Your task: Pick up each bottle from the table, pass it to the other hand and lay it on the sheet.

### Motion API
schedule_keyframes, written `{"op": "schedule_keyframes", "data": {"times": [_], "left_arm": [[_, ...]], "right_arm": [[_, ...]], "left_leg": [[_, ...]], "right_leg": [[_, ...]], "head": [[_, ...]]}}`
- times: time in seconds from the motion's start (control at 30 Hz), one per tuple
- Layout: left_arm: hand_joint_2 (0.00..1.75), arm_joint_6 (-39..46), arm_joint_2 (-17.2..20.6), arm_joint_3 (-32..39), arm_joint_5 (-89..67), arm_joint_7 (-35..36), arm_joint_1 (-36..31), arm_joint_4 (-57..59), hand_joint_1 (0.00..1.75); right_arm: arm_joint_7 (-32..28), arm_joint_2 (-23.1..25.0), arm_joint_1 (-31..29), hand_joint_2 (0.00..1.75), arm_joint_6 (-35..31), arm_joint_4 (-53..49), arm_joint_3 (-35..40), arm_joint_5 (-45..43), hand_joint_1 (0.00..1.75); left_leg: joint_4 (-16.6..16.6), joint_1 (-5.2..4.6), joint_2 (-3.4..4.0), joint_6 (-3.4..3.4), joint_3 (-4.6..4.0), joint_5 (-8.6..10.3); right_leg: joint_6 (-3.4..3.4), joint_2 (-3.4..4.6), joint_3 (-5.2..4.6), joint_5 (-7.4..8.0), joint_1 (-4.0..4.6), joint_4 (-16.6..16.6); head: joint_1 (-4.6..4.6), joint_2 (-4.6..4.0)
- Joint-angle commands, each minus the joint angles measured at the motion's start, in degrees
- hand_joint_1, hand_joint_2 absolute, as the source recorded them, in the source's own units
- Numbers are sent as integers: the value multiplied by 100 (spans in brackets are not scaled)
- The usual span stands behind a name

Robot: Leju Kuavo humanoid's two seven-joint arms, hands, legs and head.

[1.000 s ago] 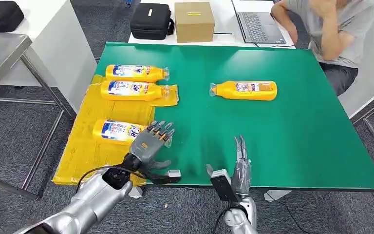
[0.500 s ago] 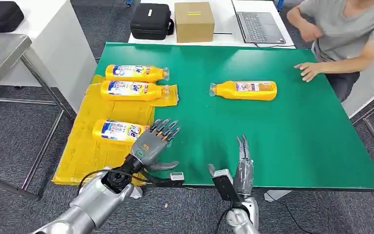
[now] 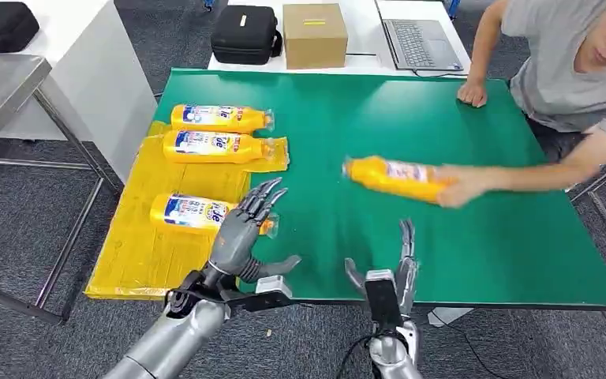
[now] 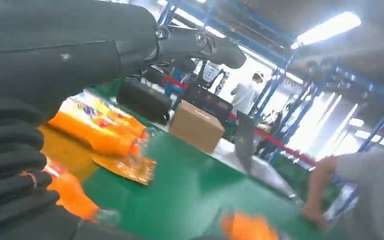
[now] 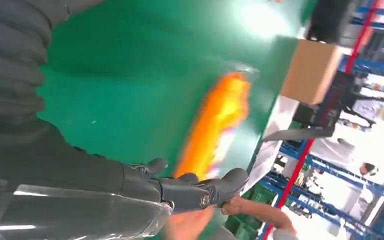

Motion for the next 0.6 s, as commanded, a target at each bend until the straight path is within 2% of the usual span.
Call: {"op": "schedule_keyframes", "data": {"times": [0.03, 0.17, 0.4, 0.47, 0.57, 0.6], "left_arm": [[175, 5, -80, 81, 728, -367, 244, -179, 0], [175, -103, -147, 115, 1111, -508, 261, -128, 0], [175, -67, -218, 132, 1541, -762, 240, 50, 0], [175, -57, -230, 89, 1690, -824, 217, 107, 0], [175, 66, -251, -99, 2163, -852, 211, 29, 0], [175, 66, -251, -99, 2163, -852, 211, 29, 0]], "right_arm": [[0, -450, 423, 175, -15, -1575, 875, -267, 0], [0, -361, 629, 175, -15, -2170, 841, -110, 0], [0, -293, 808, 175, -15, -2462, 797, 518, 0], [0, -278, 841, 175, -15, -2491, 672, 972, 0], [0, -229, 956, 175, -15, -2951, 136, 2504, 0], [0, -229, 956, 175, -15, -2951, 136, 2504, 0]], "left_leg": [[5, 6, 6, -14, 27, -21], [0, 2, 1, -8, 9, -8], [6, 7, 6, -18, 27, -23], [0, 5, -1, -14, 21, -15], [2, 6, 0, -15, 25, -18], [2, 2, -9, -12, 12, -11]], "right_leg": [[-14, -1, 25, -21, 7, 7], [-13, -4, 8, -12, 3, 2], [-22, -1, 25, -26, 8, 7], [-18, -7, 22, -20, 6, 1], [-19, -6, 26, -21, 8, 1], [-16, -14, 14, -19, 3, 4]], "head": [[0, 0], [0, -2], [-2, 0], [0, 0], [-2, 0], [0, 0]]}}
